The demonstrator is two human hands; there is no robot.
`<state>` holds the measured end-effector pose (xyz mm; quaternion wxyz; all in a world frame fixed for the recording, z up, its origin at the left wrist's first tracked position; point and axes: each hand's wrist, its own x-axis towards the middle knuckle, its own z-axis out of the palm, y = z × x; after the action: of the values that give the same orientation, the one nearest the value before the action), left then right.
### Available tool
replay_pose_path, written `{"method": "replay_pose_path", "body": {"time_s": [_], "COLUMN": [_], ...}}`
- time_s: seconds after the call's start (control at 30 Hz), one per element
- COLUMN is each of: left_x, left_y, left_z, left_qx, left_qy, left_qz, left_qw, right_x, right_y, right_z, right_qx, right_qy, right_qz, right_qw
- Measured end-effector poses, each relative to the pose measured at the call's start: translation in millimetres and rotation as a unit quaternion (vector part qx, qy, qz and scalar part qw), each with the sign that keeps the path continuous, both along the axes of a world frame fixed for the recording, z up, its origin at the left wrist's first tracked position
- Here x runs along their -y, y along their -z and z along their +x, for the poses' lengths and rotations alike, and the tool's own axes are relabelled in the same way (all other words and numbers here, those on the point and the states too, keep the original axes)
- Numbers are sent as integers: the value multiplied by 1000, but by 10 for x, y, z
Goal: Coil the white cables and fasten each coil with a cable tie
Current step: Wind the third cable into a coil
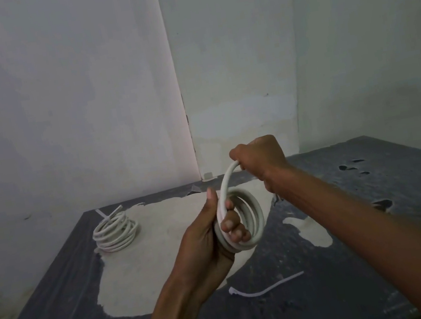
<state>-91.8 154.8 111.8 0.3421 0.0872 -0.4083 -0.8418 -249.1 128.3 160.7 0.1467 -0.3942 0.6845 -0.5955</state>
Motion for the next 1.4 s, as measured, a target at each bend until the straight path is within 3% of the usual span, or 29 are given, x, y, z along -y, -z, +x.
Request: {"method": "replay_pose_path", "body": {"time_s": [0.17, 0.43, 0.57, 0.7, 0.9, 0.93, 1.13, 1.23, 1.4], "left_x": [114, 222, 241, 406, 475, 491, 632, 662, 719], "left_y": [67, 132, 31, 16, 72, 90, 164, 210, 236], "left_z": [32, 133, 217, 350, 327, 329, 349, 398, 434], "left_qx": [41, 17, -45, -152, -121, -124, -143, -155, -166], "left_qy": [-30, 16, -25, 56, -62, -68, -56, -27, 21], "left_qz": [-65, -146, -57, -2, 37, 43, 92, 120, 161], "left_qw": [997, 989, 997, 987, 990, 989, 984, 980, 973], "right_x": [50, 111, 58, -136, -422, -465, -611, -686, -710], "right_y": [15, 77, 93, 258, 472, 494, 490, 411, 329], "right_z": [-50, -89, -32, 105, 241, 288, 270, 130, -80], "right_qx": [-30, -103, -196, -347, -579, -597, -592, -564, -671], "right_qy": [33, 68, -9, -112, -77, -85, -165, -228, -283], "right_qz": [-14, -20, -23, -29, 146, 159, 197, 175, 135], "right_qw": [999, 992, 980, 931, 799, 782, 764, 774, 672]}}
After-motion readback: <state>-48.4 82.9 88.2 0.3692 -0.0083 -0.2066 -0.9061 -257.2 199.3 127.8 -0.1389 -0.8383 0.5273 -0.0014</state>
